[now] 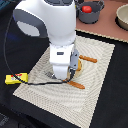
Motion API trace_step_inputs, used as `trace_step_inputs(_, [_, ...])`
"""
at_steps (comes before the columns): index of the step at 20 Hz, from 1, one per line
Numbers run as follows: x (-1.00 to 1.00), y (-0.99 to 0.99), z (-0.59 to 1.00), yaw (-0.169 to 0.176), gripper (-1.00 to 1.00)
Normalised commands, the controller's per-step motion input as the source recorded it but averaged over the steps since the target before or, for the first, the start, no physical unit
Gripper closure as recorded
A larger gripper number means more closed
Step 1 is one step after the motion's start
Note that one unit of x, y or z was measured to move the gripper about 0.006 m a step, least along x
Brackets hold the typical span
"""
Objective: Interact with the objects in diverse but meaningful ways.
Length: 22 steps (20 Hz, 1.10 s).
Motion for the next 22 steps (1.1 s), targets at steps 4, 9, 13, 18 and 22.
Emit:
trace_step_inputs(4, [0.25,0.32,-0.29,0.000,1.00])
trace_step_inputs(9, [0.29,0.28,0.42,0.000,1.00])
trace_step_inputs(13, [0.08,0.15,1.00,0.002,1.00])
trace_step_inputs(18, [0.00,0.01,0.99,0.004,1.00])
trace_step_inputs(22, [-0.05,0.00,0.66,0.083,1.00])
